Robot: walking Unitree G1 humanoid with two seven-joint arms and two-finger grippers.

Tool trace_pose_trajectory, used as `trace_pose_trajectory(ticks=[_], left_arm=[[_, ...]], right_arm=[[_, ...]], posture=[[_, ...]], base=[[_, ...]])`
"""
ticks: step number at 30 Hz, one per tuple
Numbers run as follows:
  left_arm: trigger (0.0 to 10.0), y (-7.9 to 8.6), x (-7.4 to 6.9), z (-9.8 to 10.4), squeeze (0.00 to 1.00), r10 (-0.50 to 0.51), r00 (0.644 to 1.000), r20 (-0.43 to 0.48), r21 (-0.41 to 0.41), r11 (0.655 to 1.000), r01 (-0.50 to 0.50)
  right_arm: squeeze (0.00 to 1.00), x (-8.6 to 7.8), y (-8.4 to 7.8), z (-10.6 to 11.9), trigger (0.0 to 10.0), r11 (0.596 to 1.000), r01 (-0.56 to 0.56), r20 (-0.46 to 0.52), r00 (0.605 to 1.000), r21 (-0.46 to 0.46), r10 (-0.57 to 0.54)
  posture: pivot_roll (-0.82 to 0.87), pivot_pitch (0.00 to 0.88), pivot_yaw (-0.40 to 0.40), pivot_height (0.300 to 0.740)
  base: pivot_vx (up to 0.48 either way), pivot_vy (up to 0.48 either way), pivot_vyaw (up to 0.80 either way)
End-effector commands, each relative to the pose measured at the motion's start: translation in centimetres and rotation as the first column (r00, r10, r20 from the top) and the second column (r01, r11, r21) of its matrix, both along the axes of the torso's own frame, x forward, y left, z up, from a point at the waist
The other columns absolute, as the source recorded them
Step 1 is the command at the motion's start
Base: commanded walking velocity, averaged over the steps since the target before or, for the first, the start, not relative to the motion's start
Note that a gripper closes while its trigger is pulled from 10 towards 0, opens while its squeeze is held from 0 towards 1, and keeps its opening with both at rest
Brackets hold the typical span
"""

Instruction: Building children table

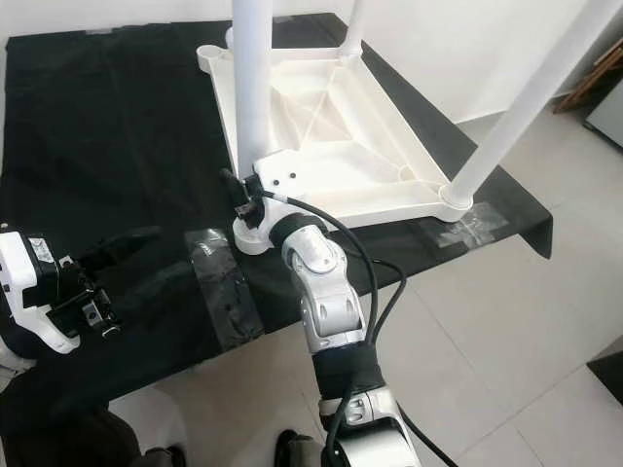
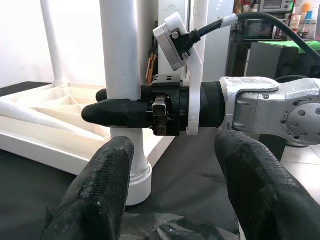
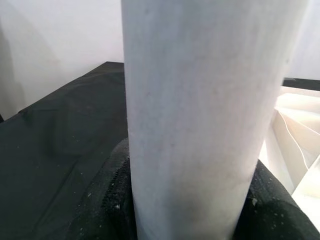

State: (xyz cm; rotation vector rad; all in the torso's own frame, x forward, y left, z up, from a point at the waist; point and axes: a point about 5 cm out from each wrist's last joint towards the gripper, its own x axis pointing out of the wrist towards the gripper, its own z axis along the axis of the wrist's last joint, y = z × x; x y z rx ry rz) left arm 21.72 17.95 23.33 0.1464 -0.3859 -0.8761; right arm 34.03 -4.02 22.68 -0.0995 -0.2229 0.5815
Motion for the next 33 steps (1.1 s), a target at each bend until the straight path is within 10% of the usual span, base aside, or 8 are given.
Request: trace_pose_trajectory(ticks=[1, 2, 3, 11, 14, 24, 25, 33], left_arm=[[10.0, -0.1, -0.2, -0.3, 0.00, -0.013, 1.000, -0.007, 0.007, 1.000, 0.013], [10.0, -0.1, -0.2, -0.4, 0.00, -0.013, 1.000, -0.008, 0.007, 1.000, 0.013], [10.0, -0.1, -0.2, -0.3, 0.00, -0.012, 1.000, -0.008, 0.008, 1.000, 0.012], [10.0, -0.1, -0.1, -0.1, 0.00, -0.010, 1.000, 0.000, 0.009, 1.000, 0.010], [10.0, -0.3, -0.3, -0.3, 0.00, -0.009, 1.000, -0.002, 0.006, 1.000, 0.009], [10.0, -0.2, -0.4, -0.1, 0.00, 0.002, 1.000, 0.002, 0.007, 1.000, -0.002], [10.0, -0.2, -0.5, -0.1, 0.00, 0.001, 1.000, 0.001, 0.008, 1.000, -0.001], [10.0, -0.1, -0.5, 0.0, 0.00, 0.002, 1.000, 0.000, 0.010, 1.000, -0.002]], right_arm=[[0.00, 0.0, 0.9, -2.8, 10.0, 0.994, -0.023, -0.147, 0.989, -0.104, 0.007], [0.00, -0.1, 0.9, -2.3, 10.0, 0.995, -0.026, -0.137, 0.991, -0.093, 0.013], [1.00, 0.1, 0.9, -1.6, 10.0, 0.995, -0.067, -0.126, 0.990, -0.072, 0.058], [1.00, 1.8, -0.6, 1.7, 10.0, 0.913, -0.384, -0.052, 0.923, -0.136, 0.381], [0.00, 2.7, -1.9, 2.5, 10.0, 0.838, -0.476, -0.054, 0.875, -0.265, 0.480], [0.00, 3.2, -2.6, 4.4, 10.0, 0.713, -0.626, -0.081, 0.766, -0.314, 0.637], [0.00, 3.3, -2.6, 4.7, 0.0, 0.703, -0.640, -0.080, 0.754, -0.308, 0.652], [0.00, 3.4, -2.8, 4.7, 0.0, 0.666, -0.687, -0.089, 0.712, -0.289, 0.696]], posture=[[0.09, 0.256, -0.134, 0.740], [0.09, 0.256, -0.134, 0.740], [0.10, 0.254, -0.128, 0.740], [0.10, 0.251, -0.137, 0.740], [0.11, 0.251, -0.146, 0.740], [0.10, 0.257, -0.157, 0.740], [0.10, 0.261, -0.152, 0.740], [0.10, 0.266, -0.150, 0.740]], base=[[0.000, 0.000, 0.00], [0.000, 0.000, 0.00], [0.000, 0.000, 0.00], [0.000, 0.000, 0.00], [0.000, 0.000, 0.00], [0.000, 0.000, 0.00], [0.000, 0.000, 0.00], [0.000, 0.000, 0.00]])
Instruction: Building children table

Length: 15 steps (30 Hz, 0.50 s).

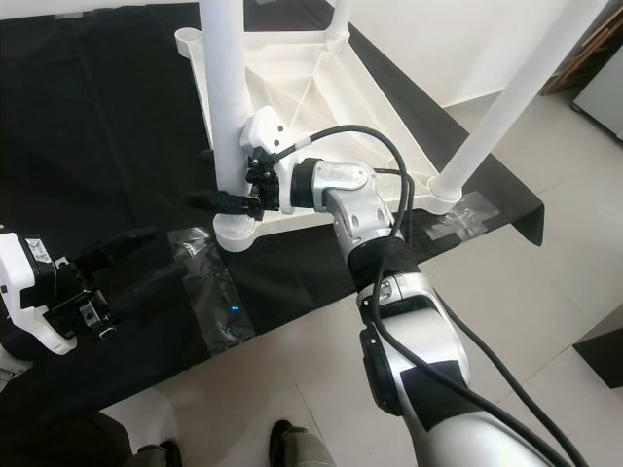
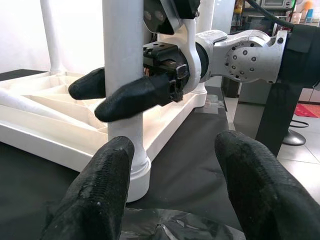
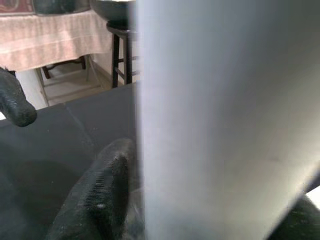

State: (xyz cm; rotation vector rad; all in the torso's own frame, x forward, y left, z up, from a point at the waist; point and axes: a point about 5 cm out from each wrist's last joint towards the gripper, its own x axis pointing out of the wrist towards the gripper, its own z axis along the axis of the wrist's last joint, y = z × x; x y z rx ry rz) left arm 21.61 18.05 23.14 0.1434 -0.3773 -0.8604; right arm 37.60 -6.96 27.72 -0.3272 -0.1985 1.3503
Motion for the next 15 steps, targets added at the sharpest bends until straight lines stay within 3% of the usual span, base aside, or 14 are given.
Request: trace_pose_trajectory(ticks=[1, 5, 7, 8, 9, 10, 11, 12, 14, 15], left_arm=[[10.0, -0.2, -0.4, 0.2, 0.00, -0.013, 1.000, 0.008, 0.013, 1.000, 0.013], [10.0, -0.2, -0.4, 0.2, 0.00, -0.014, 1.000, 0.007, 0.011, 1.000, 0.014], [10.0, -0.3, -0.4, 0.1, 0.00, -0.016, 1.000, 0.004, 0.010, 1.000, 0.016], [10.0, -0.3, -0.4, 0.1, 0.00, -0.016, 1.000, 0.004, 0.010, 1.000, 0.016], [10.0, -0.3, -0.5, 0.0, 0.00, -0.018, 1.000, 0.003, 0.010, 1.000, 0.018], [10.0, -0.3, -0.5, 0.0, 0.00, -0.018, 1.000, 0.003, 0.010, 1.000, 0.018], [10.0, -0.3, -0.5, 0.0, 0.00, -0.018, 1.000, 0.003, 0.010, 1.000, 0.018], [10.0, -0.2, -0.4, 0.1, 0.00, -0.017, 1.000, 0.003, 0.010, 1.000, 0.017], [10.0, -0.2, -0.4, 0.1, 0.00, -0.017, 1.000, 0.003, 0.010, 1.000, 0.017], [10.0, -0.1, -0.4, 0.1, 0.00, -0.017, 1.000, 0.003, 0.011, 1.000, 0.017]], right_arm=[[0.00, -0.2, 0.0, -0.6, 0.0, 0.999, -0.045, -0.007, 0.999, -0.015, 0.045], [0.00, -0.1, -0.3, -1.0, 0.0, 1.000, -0.008, -0.015, 1.000, -0.001, 0.008], [0.00, 0.5, -0.6, -1.8, 0.0, 0.979, 0.197, -0.022, 0.980, 0.060, -0.196], [0.00, 0.5, -0.6, -1.8, 0.0, 0.979, 0.197, -0.022, 0.980, 0.060, -0.196], [0.00, 0.9, -0.3, -3.1, 0.0, 0.850, 0.498, -0.080, 0.867, 0.171, -0.492], [0.00, 1.0, -0.2, -3.4, 0.0, 0.806, 0.560, -0.101, 0.828, 0.192, -0.552], [0.00, 1.0, -0.2, -3.4, 0.0, 0.806, 0.560, -0.101, 0.828, 0.192, -0.552], [0.00, -0.5, 0.8, -5.2, 0.0, 0.742, 0.646, -0.113, 0.763, 0.181, -0.637], [0.00, -0.5, 0.8, -5.2, 0.0, 0.742, 0.646, -0.113, 0.763, 0.181, -0.637], [0.00, -2.1, 1.8, -6.6, 0.0, 0.697, 0.696, -0.133, 0.718, 0.174, -0.684]], posture=[[0.10, 0.266, -0.150, 0.740], [0.09, 0.270, -0.153, 0.740], [0.09, 0.271, -0.157, 0.740], [0.09, 0.271, -0.157, 0.740], [0.09, 0.272, -0.159, 0.740], [0.09, 0.272, -0.159, 0.740], [0.09, 0.272, -0.159, 0.740], [0.08, 0.277, -0.148, 0.740], [0.08, 0.277, -0.148, 0.740], [0.08, 0.281, -0.140, 0.740]], base=[[0.000, 0.000, 0.00], [0.000, 0.000, 0.00], [0.000, 0.000, 0.00], [0.000, 0.000, 0.00], [0.000, 0.000, 0.00], [0.000, 0.000, 0.00], [0.000, 0.000, 0.00], [0.000, 0.000, 0.00], [0.000, 0.000, 0.00], [0.000, 0.000, 0.00]])
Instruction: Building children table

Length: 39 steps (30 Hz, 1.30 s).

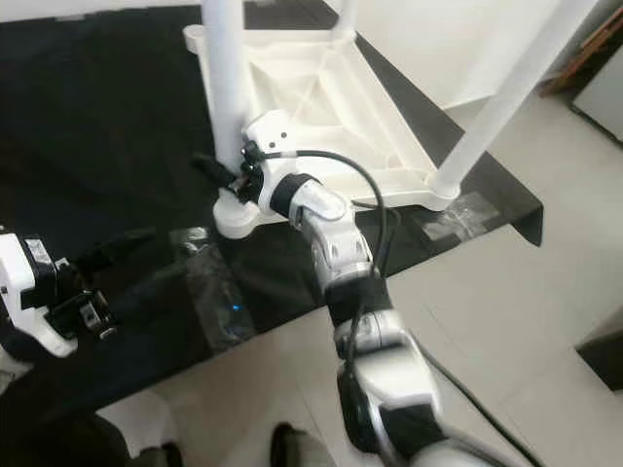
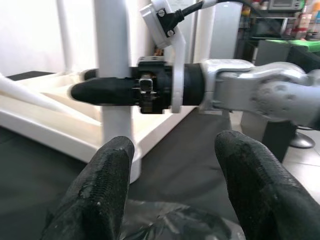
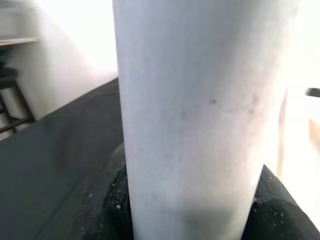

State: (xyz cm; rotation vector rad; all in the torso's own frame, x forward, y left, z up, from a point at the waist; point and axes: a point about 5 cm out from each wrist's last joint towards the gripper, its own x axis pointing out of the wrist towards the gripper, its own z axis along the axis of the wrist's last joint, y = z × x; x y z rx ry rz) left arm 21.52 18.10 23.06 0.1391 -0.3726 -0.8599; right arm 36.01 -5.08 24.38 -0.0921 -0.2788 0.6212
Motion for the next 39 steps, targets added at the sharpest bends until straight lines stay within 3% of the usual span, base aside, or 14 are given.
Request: trace_pose_trajectory(ticks=[1, 3, 10, 11, 13, 14, 18, 22, 23, 24, 27, 33, 38, 39], left_arm=[[10.0, -0.2, -0.3, 0.2, 0.00, -0.017, 1.000, 0.008, 0.013, 1.000, 0.017], [10.0, -0.2, -0.1, 0.2, 0.00, -0.024, 1.000, 0.011, 0.009, 1.000, 0.024], [10.0, -0.4, 0.0, 0.2, 0.00, -0.036, 0.999, 0.016, 0.002, 0.999, 0.036], [10.0, -0.5, -0.1, 0.1, 0.00, -0.035, 0.999, 0.013, 0.002, 0.999, 0.035], [10.0, -0.4, -0.1, 0.0, 0.00, -0.033, 0.999, 0.010, 0.004, 0.999, 0.033], [10.0, -0.3, -0.1, 0.1, 0.00, -0.030, 0.999, 0.011, 0.006, 1.000, 0.030], [10.0, -0.2, -0.1, 0.3, 0.00, -0.028, 0.999, 0.019, 0.009, 1.000, 0.027], [10.0, -0.3, -0.1, 0.3, 0.00, -0.029, 0.999, 0.018, 0.008, 1.000, 0.029], [10.0, -0.3, -0.1, 0.2, 0.00, -0.030, 0.999, 0.016, 0.008, 1.000, 0.029], [10.0, -0.4, -0.1, 0.1, 0.00, -0.030, 0.999, 0.014, 0.008, 1.000, 0.030], [10.0, -0.4, -0.2, 0.1, 0.00, -0.028, 1.000, 0.013, 0.009, 1.000, 0.028], [10.0, -0.4, -0.4, 0.1, 0.00, -0.016, 1.000, 0.011, 0.012, 1.000, 0.016], [10.0, -0.2, -0.7, 0.2, 0.00, -0.003, 1.000, 0.011, 0.012, 1.000, 0.003], [10.0, -0.1, -0.7, 0.2, 0.00, 0.002, 1.000, 0.011, 0.014, 1.000, -0.002]], right_arm=[[0.00, -0.5, -0.1, -3.2, 0.0, 0.994, 0.062, -0.103, 0.992, -0.089, -0.071], [0.00, -2.2, 1.0, -4.2, 0.0, 0.989, 0.123, -0.109, 0.985, -0.082, -0.132], [0.00, -1.6, 1.0, -4.2, 0.0, 0.990, 0.089, -0.120, 0.988, -0.113, -0.102], [0.00, -1.5, 1.0, -4.0, 9.1, 0.988, 0.103, -0.122, 0.986, -0.117, -0.117], [0.00, -1.5, 1.0, -3.7, 10.0, 0.988, 0.095, -0.120, 0.987, -0.122, -0.110], [1.00, -1.6, 1.1, -3.1, 10.0, 0.990, 0.082, -0.118, 0.988, -0.117, -0.096], [1.00, -1.5, 1.1, -0.5, 10.0, 0.993, -0.072, -0.065, 0.996, -0.097, 0.066], [1.00, -1.5, 1.1, 0.0, 10.0, 0.989, -0.116, -0.051, 0.992, -0.095, 0.112], [0.89, -1.5, 0.9, 0.4, 10.0, 0.976, -0.186, -0.039, 0.982, -0.113, 0.183], [0.00, -1.6, 0.5, 0.7, 10.0, 0.950, -0.269, -0.027, 0.963, -0.157, 0.268], [0.00, -1.4, -0.2, 0.9, 10.0, 0.921, -0.337, -0.023, 0.941, -0.195, 0.339], [0.00, -0.4, -2.4, 1.6, 10.0, 0.777, -0.517, -0.056, 0.843, -0.359, 0.535], [0.00, 0.6, -3.0, 2.3, 10.0, 0.768, -0.536, -0.069, 0.832, -0.350, 0.550], [0.00, 0.9, -3.2, 2.5, 8.1, 0.765, -0.544, -0.073, 0.828, -0.346, 0.556]], posture=[[0.08, 0.281, -0.140, 0.740], [0.06, 0.269, -0.133, 0.740], [0.07, 0.266, -0.141, 0.740], [0.08, 0.263, -0.139, 0.740], [0.08, 0.263, -0.135, 0.740], [0.09, 0.262, -0.133, 0.740], [0.09, 0.262, -0.139, 0.740], [0.09, 0.262, -0.139, 0.740], [0.09, 0.262, -0.139, 0.740], [0.10, 0.262, -0.145, 0.740], [0.10, 0.259, -0.149, 0.740], [0.12, 0.264, -0.152, 0.740], [0.13, 0.279, -0.152, 0.740], [0.13, 0.283, -0.151, 0.740]], base=[[0.000, 0.000, 0.00], [0.000, 0.000, 0.00], [0.000, 0.000, 0.00], [0.000, 0.000, 0.00], [0.000, 0.000, 0.00], [0.000, 0.000, 0.00], [0.000, 0.000, 0.00], [0.000, 0.000, 0.00], [0.000, 0.000, 0.00], [0.000, 0.000, 0.00], [0.000, 0.000, 0.00], [0.000, 0.000, 0.00], [0.000, 0.000, 0.00], [0.000, 0.000, 0.00]])
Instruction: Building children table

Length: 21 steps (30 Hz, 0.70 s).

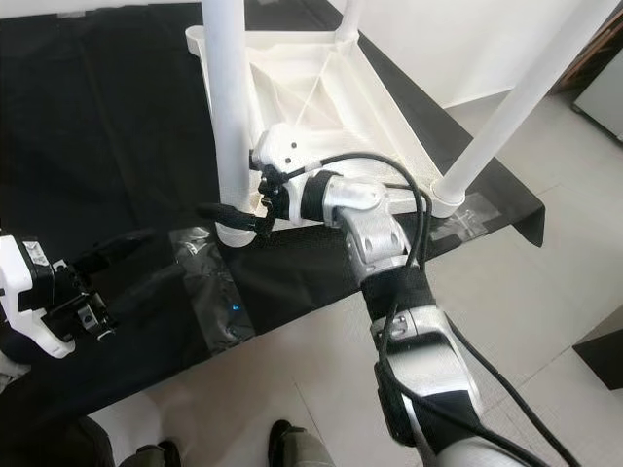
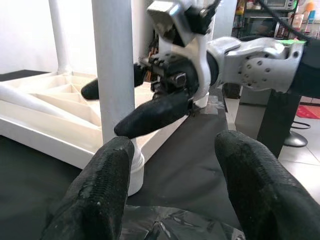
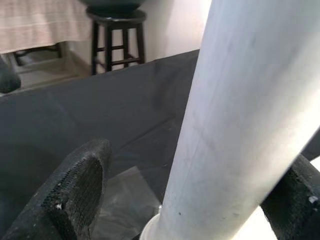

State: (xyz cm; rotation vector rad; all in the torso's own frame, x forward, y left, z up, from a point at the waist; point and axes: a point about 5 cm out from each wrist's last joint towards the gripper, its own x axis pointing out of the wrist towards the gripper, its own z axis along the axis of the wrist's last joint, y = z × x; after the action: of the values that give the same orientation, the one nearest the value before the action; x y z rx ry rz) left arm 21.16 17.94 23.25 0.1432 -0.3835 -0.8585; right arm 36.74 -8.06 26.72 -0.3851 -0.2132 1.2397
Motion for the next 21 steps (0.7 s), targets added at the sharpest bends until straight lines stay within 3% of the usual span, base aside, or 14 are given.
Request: trace_pose_trajectory(ticks=[1, 2, 14, 16, 17, 19, 20, 21], left_arm=[[10.0, 0.0, -0.4, 0.0, 0.00, 0.001, 1.000, -0.001, 0.015, 1.000, -0.001], [10.0, 0.1, -0.4, 0.1, 0.00, 0.005, 1.000, 0.000, 0.016, 1.000, -0.005], [10.0, 0.1, -0.4, 0.1, 0.00, 0.011, 1.000, -0.006, 0.019, 1.000, -0.011], [10.0, 0.0, -0.3, 0.0, 0.00, 0.009, 1.000, -0.011, 0.017, 1.000, -0.009], [10.0, 0.0, -0.3, 0.0, 0.00, 0.009, 1.000, -0.011, 0.017, 1.000, -0.009], [10.0, 0.2, -0.2, -0.1, 0.00, 0.010, 1.000, -0.012, 0.014, 1.000, -0.010], [10.0, 0.2, -0.2, -0.1, 0.00, 0.010, 1.000, -0.012, 0.014, 1.000, -0.010], [10.0, 0.3, 0.0, -0.2, 0.00, 0.012, 1.000, -0.015, 0.019, 1.000, -0.012]], right_arm=[[0.00, 0.2, -0.2, 0.2, 8.1, 1.000, -0.024, 0.000, 1.000, 0.005, 0.024], [0.00, 0.4, -0.4, 0.3, 0.0, 0.999, -0.038, -0.011, 0.999, 0.002, 0.038], [0.00, 1.2, -2.0, -0.6, 0.0, 0.999, -0.039, -0.072, 0.997, -0.010, 0.038], [0.00, 1.1, -2.7, -1.9, 0.0, 0.998, 0.064, -0.073, 0.995, 0.016, -0.062], [0.00, 1.1, -2.7, -1.9, 0.0, 0.998, 0.064, -0.073, 0.995, 0.016, -0.062], [0.00, 1.1, -3.5, -3.8, 0.0, 0.938, 0.330, -0.116, 0.941, 0.103, -0.318], [0.00, 1.1, -3.5, -3.8, 0.0, 0.938, 0.330, -0.116, 0.941, 0.103, -0.318], [0.00, -0.1, -4.5, -6.9, 0.0, 0.619, 0.776, -0.113, 0.630, 0.120, -0.768]], posture=[[0.13, 0.283, -0.151, 0.740], [0.13, 0.287, -0.150, 0.740], [0.12, 0.298, -0.147, 0.740], [0.11, 0.302, -0.150, 0.740], [0.11, 0.302, -0.150, 0.740], [0.10, 0.299, -0.149, 0.740], [0.10, 0.299, -0.149, 0.740], [0.08, 0.298, -0.141, 0.740]], base=[[0.000, 0.000, 0.00], [0.000, 0.000, 0.00], [0.000, 0.000, 0.00], [0.000, 0.000, 0.00], [0.000, 0.000, 0.00], [0.000, 0.000, 0.00], [0.000, 0.000, 0.00], [0.000, 0.000, 0.00]])
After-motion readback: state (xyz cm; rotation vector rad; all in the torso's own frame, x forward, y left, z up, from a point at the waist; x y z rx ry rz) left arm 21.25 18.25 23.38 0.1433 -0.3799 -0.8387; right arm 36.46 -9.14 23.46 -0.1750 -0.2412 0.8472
